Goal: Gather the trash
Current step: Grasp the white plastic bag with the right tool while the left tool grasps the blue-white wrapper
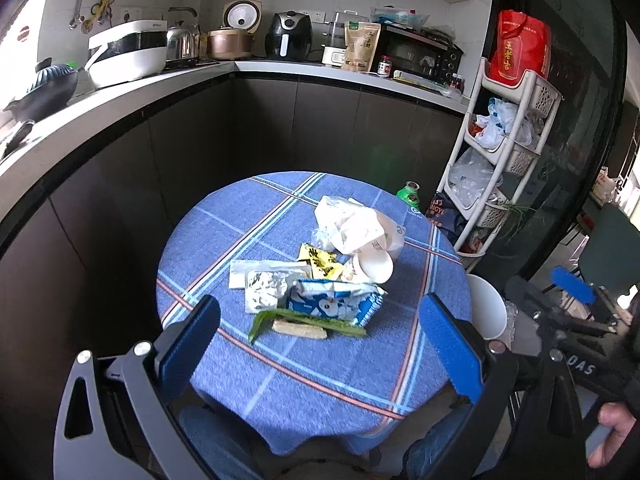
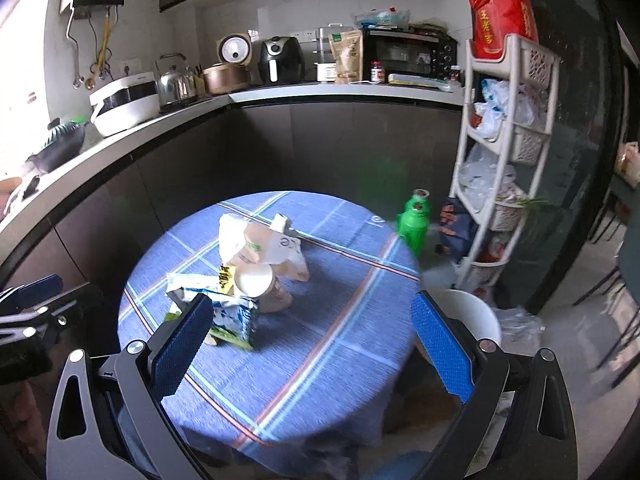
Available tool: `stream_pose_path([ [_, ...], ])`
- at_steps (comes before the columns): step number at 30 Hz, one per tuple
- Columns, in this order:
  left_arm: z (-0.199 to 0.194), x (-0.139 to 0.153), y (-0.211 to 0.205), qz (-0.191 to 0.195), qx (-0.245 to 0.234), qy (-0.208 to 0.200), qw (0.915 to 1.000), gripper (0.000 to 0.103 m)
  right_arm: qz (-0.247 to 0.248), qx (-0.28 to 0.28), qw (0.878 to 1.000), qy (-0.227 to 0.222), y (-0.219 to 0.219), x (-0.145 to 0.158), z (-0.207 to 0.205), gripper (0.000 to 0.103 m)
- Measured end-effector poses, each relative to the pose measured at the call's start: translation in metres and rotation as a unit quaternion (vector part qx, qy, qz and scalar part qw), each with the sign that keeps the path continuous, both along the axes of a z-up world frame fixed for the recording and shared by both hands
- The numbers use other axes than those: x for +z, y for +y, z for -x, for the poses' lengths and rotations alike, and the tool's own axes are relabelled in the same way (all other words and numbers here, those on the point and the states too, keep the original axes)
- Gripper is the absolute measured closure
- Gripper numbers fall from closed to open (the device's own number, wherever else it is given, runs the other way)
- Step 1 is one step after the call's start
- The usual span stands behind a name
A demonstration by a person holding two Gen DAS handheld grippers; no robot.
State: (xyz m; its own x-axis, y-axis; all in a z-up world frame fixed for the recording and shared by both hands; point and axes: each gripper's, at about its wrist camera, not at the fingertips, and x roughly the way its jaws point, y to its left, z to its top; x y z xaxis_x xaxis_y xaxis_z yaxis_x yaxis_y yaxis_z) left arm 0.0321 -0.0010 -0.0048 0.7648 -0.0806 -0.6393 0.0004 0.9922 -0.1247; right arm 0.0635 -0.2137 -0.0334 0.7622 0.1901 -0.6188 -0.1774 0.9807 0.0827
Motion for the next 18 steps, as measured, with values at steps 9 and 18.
stream_pose_path([
  [9, -0.059, -0.015, 0.039, 0.024, -0.011, 0.027, 0.9993, 0.004, 0.018, 0.092, 0.995, 0.044, 0.045, -0.034, -0.081, 0.009],
  [18, -0.082, -0.05, 0.049, 0.009, -0.07, 0.076, 0.9946, 0.004, 0.054, 0.15, 0.986, 0.043, 0.09, -0.059, -0.156, 0.009],
])
